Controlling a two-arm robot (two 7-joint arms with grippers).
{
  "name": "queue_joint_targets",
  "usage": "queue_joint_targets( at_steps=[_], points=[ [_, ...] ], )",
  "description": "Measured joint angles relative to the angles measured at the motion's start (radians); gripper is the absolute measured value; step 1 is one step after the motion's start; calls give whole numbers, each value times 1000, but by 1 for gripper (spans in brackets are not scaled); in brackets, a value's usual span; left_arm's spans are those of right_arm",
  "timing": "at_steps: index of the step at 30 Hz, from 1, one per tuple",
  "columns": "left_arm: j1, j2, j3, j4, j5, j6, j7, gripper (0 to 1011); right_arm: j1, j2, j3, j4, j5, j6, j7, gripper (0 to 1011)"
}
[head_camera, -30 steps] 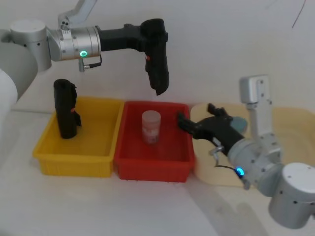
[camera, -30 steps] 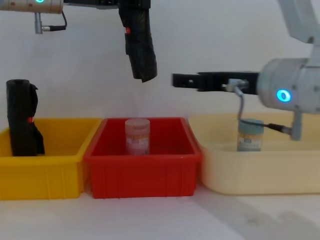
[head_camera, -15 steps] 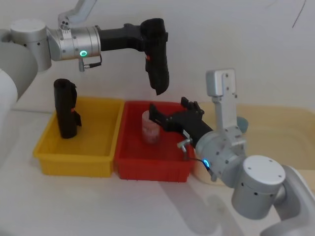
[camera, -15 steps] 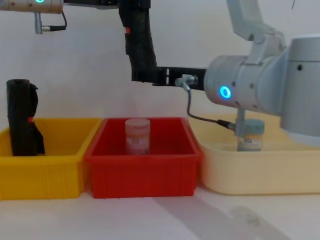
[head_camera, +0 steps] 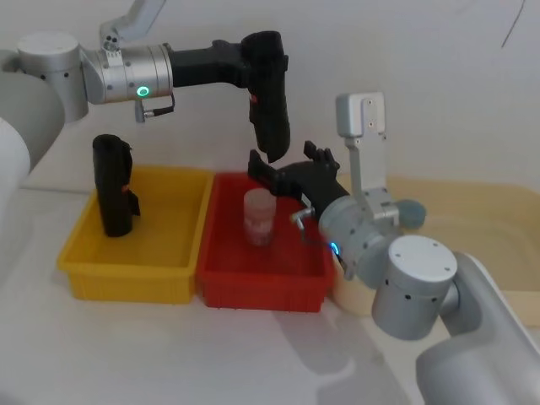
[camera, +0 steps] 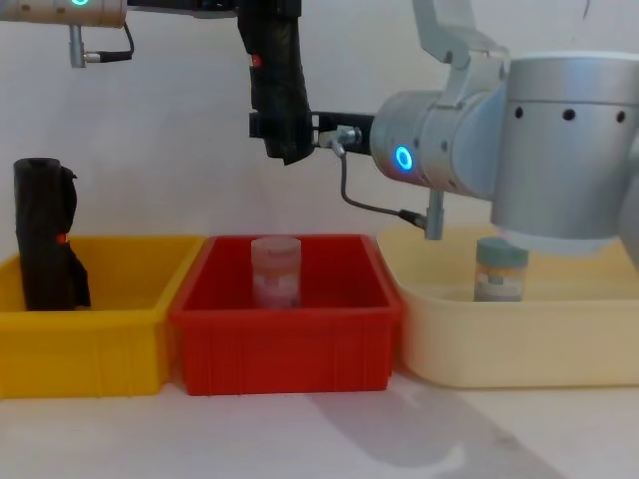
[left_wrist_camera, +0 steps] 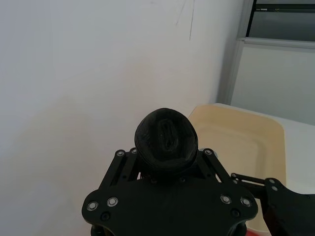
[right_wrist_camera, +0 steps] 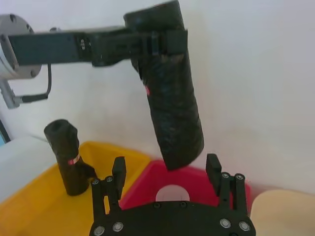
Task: Pick up the garbage bag with the one hand and transfer it to the other hand.
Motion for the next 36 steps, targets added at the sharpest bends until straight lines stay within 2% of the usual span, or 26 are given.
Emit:
queue_joint_targets(
  at_steps=[17, 36],
  points=[
    [0, 0, 0, 0, 0, 0, 0, 359, 98, -56, 2, 129, -31, -49, -12, 1000],
    [0, 0, 0, 0, 0, 0, 0, 359, 218, -125, 8, 327, -75, -111, -51, 1000]
  ],
)
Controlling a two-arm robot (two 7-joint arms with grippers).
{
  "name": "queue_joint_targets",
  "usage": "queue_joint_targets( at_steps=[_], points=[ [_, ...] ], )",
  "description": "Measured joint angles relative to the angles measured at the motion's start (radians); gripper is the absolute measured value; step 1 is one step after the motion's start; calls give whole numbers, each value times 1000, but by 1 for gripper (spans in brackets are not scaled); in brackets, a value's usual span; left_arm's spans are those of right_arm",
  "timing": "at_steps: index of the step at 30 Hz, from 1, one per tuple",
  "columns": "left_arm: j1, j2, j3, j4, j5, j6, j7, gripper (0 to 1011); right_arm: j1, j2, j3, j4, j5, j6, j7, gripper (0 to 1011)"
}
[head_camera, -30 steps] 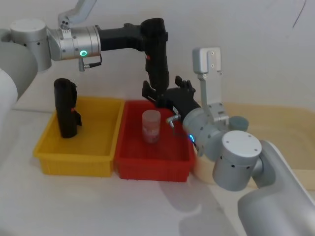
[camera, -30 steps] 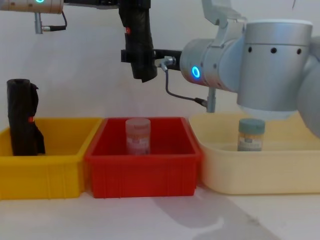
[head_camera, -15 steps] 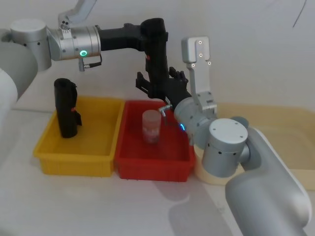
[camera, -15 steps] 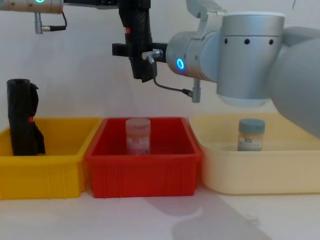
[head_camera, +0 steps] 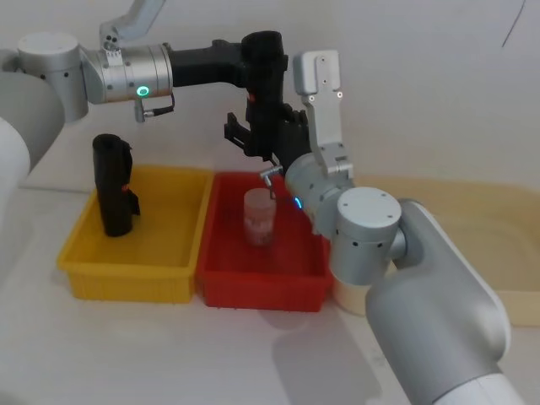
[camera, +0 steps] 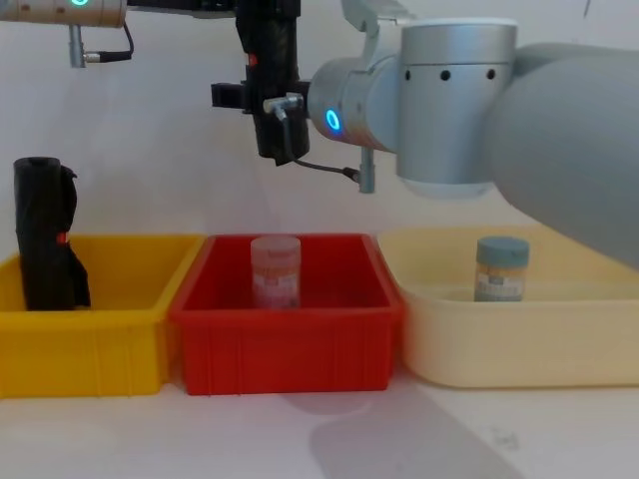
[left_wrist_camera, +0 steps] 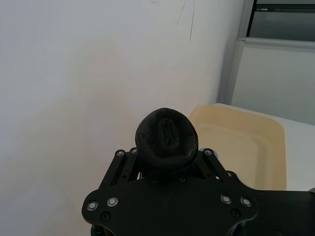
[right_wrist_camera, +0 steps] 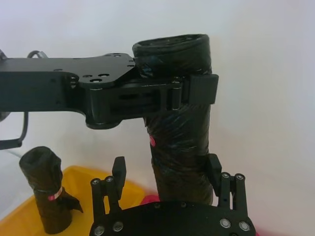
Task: Pick up the garbage bag with the one hand and transfer it to the other hand.
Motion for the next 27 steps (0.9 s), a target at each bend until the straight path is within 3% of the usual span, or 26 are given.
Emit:
queue_joint_targets(
  at_steps=[27],
  points=[
    [0, 0, 0, 0, 0, 0, 0, 359, 176, -85, 43, 323, -24, -123, -65, 1000]
  ],
)
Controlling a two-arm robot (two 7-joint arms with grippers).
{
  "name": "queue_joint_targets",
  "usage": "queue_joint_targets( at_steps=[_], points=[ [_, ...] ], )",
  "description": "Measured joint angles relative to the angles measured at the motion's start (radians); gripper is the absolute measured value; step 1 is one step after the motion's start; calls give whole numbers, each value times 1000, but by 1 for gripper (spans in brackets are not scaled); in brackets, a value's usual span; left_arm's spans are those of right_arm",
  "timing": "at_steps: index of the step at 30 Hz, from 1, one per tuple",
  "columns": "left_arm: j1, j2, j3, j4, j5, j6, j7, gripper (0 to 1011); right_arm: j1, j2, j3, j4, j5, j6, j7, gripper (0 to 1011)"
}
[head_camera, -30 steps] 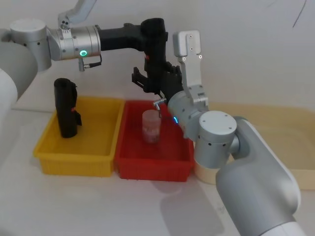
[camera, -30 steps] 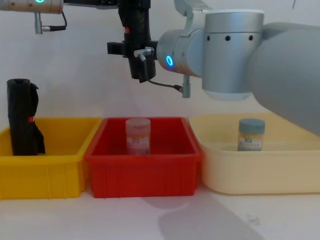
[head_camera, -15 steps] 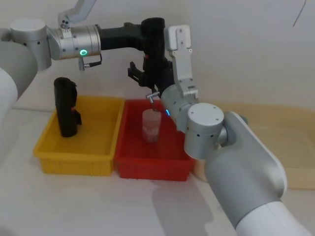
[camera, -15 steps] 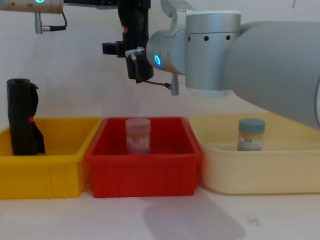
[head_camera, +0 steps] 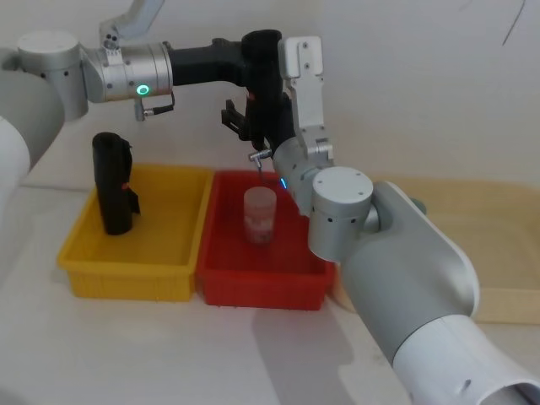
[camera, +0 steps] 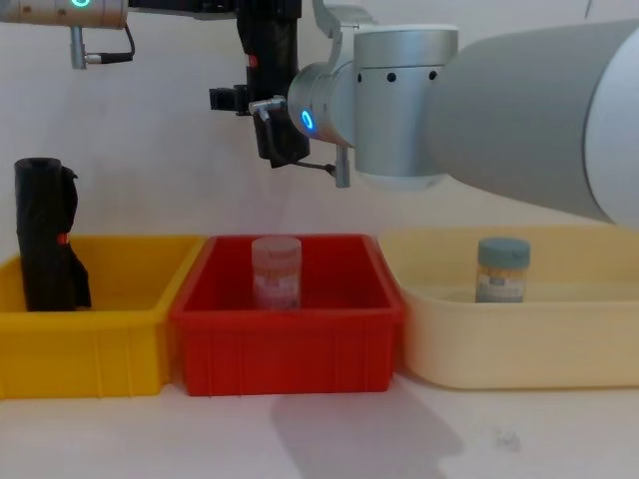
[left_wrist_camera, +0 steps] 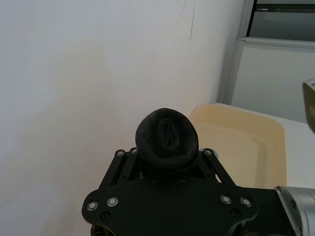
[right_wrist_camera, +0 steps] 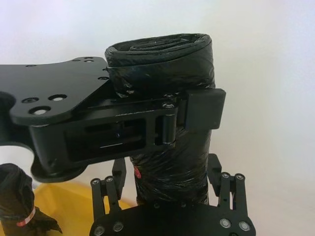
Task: Pick up the garbage bag with the one hand and transfer it to the other hand.
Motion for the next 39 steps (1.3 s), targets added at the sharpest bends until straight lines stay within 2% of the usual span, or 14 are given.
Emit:
queue_joint_targets(
  at_steps=[6, 11, 13, 14, 17, 18, 20, 39],
  points=[
    [0, 0, 0, 0, 0, 0, 0, 359, 23, -9, 9, 43, 0, -15, -6, 965],
    [0, 0, 0, 0, 0, 0, 0, 359, 37, -15, 14, 66, 0, -24, -9, 818],
    [0, 0, 0, 0, 0, 0, 0, 359, 39, -16, 15, 72, 0, -26, -10, 791],
    [0, 0, 0, 0, 0, 0, 0, 359, 42, -18, 16, 76, 0, -27, -11, 728],
    [0, 0, 0, 0, 0, 0, 0, 359, 45, -19, 17, 83, 0, -29, -12, 670],
    [0, 0, 0, 0, 0, 0, 0, 359, 47, -20, 18, 86, 0, -30, -12, 614],
    [0, 0, 0, 0, 0, 0, 0, 359, 50, -21, 19, 90, 0, -31, -13, 563],
    [0, 0, 0, 0, 0, 0, 0, 359, 59, -25, 22, 107, 0, -37, -15, 557]
  ],
)
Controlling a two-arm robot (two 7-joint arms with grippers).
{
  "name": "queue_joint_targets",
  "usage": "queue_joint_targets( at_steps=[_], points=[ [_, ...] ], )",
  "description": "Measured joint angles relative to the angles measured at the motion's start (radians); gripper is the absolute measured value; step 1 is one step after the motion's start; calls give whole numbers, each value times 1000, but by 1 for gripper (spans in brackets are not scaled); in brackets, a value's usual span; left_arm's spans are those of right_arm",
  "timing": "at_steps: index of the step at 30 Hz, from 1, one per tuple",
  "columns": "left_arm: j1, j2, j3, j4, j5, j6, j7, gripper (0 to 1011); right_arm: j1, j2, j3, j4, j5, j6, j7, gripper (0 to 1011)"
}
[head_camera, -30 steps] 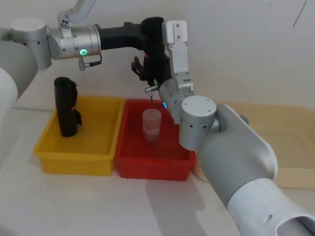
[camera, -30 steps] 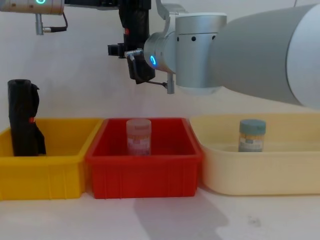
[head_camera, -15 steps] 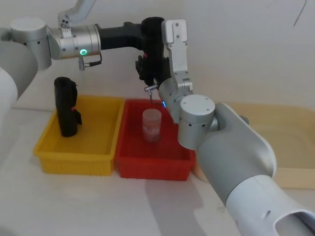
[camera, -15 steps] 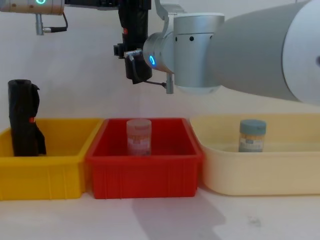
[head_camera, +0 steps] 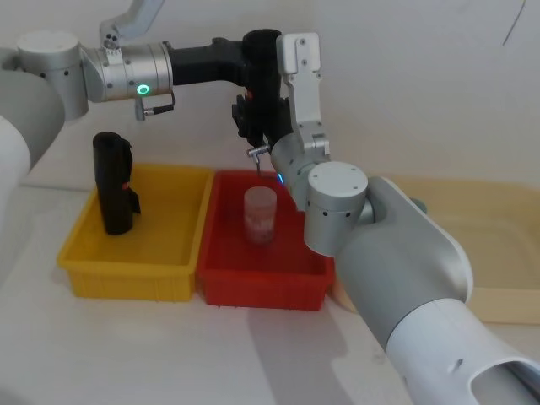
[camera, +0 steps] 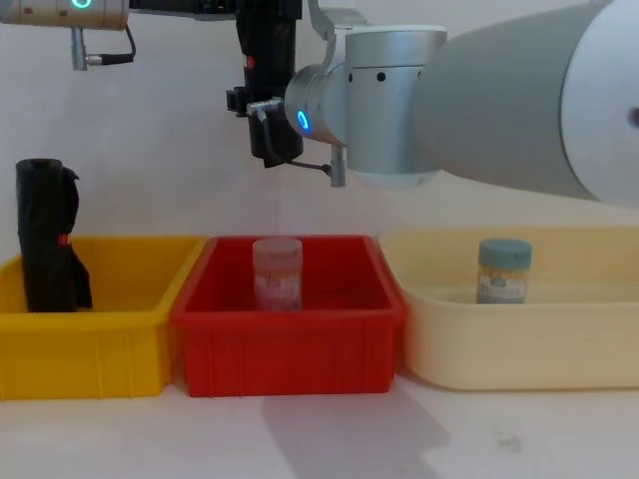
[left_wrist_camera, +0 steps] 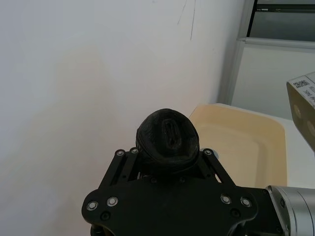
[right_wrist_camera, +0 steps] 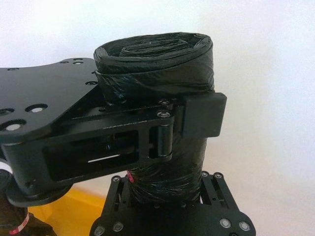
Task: Pick up the garbage bag with the one hand and transfer it to the other hand.
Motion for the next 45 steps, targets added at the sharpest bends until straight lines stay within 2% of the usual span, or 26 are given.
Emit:
queue_joint_targets(
  at_steps=[24, 27, 28, 34, 35, 37, 38, 45],
  points=[
    [0, 0, 0, 0, 0, 0, 0, 360, 2, -2, 1, 4, 0, -2, 0, 557],
    [0, 0, 0, 0, 0, 0, 0, 463, 2, -2, 1, 4, 0, -2, 0, 557],
    [0, 0, 0, 0, 0, 0, 0, 463, 2, -2, 1, 4, 0, -2, 0, 557],
    [0, 0, 0, 0, 0, 0, 0, 635, 2, -2, 1, 4, 0, -2, 0, 557],
    [0, 0, 0, 0, 0, 0, -1, 695, 2, -2, 1, 4, 0, -2, 0, 557],
    [0, 0, 0, 0, 0, 0, -1, 724, 2, -2, 2, 4, 0, -2, 0, 557],
    [0, 0, 0, 0, 0, 0, -1, 788, 2, -2, 2, 3, 0, -2, 0, 557],
    [0, 0, 0, 0, 0, 0, 0, 961, -20, 13, 14, -49, -3, 1, -20, 557]
  ],
)
